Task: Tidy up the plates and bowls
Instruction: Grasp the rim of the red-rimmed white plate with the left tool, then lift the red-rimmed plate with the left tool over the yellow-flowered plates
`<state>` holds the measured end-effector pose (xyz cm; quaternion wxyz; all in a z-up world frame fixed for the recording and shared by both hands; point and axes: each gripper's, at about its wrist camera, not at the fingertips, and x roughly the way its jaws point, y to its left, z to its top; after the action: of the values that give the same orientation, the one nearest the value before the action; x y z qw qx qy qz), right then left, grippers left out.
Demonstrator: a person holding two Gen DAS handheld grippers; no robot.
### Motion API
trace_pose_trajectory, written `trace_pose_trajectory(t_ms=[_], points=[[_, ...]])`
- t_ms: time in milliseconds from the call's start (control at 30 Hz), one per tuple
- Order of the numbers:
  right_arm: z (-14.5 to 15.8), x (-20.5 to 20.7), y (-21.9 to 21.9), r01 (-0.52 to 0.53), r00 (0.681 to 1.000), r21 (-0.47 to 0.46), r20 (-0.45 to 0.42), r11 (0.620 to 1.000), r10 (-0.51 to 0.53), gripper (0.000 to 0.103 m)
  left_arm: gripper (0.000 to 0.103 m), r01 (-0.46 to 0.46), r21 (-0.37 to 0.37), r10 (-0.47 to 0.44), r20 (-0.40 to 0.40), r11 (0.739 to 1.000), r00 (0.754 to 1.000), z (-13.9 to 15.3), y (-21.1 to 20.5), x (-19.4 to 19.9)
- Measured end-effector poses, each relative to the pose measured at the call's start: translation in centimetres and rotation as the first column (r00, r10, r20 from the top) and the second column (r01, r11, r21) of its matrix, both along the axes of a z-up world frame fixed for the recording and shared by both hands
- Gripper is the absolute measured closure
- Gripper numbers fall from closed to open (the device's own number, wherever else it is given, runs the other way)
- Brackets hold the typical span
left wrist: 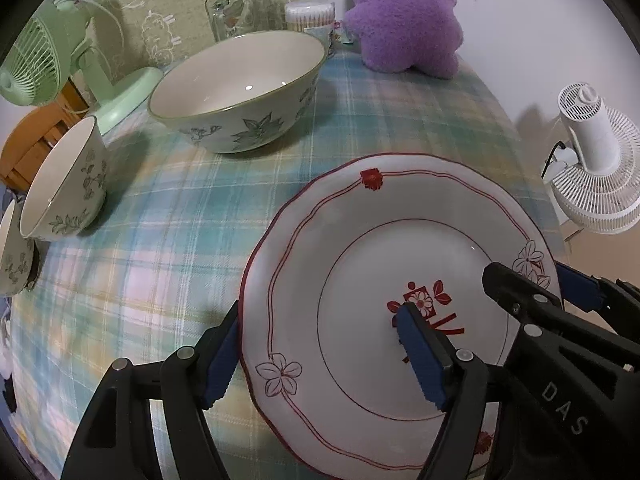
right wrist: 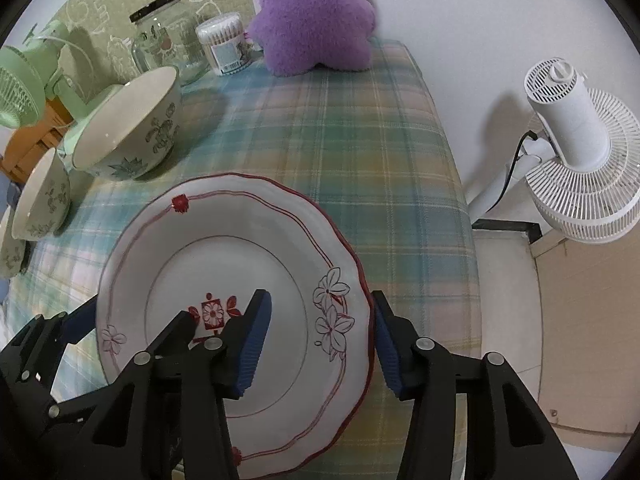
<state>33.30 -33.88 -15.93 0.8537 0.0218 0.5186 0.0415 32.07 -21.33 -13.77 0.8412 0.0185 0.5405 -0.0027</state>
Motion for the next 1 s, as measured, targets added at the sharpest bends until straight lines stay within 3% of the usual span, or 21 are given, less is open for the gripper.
trace_pose_trajectory(t_ms=[467, 767, 1000], points=[[-0.4, 1.9, 0.2, 0.011, 1.000, -0.025, 0.004, 1.000, -0.010, 0.055, 0.028, -0.022, -0.013, 0.023, 0.013, 1.000, 1.000, 0.4, -0.4, 1.4], [2.4, 1.9, -0.7, 0.023, 0.999, -0.006, 0.049, 1.000, -0.022, 0.055, 0.028, -0.013, -0.021, 0.015, 0.062, 1.000, 0.998, 3.7, -0.9, 0.9], [5.8, -0.7, -0.8, 0.050, 0.995, 0.009, 0.086, 0.999, -0.050, 0.055, 0.028, 0.013, -0.028, -0.010, 0.104, 1.000, 0.995, 6.8, -0.8, -1.5]])
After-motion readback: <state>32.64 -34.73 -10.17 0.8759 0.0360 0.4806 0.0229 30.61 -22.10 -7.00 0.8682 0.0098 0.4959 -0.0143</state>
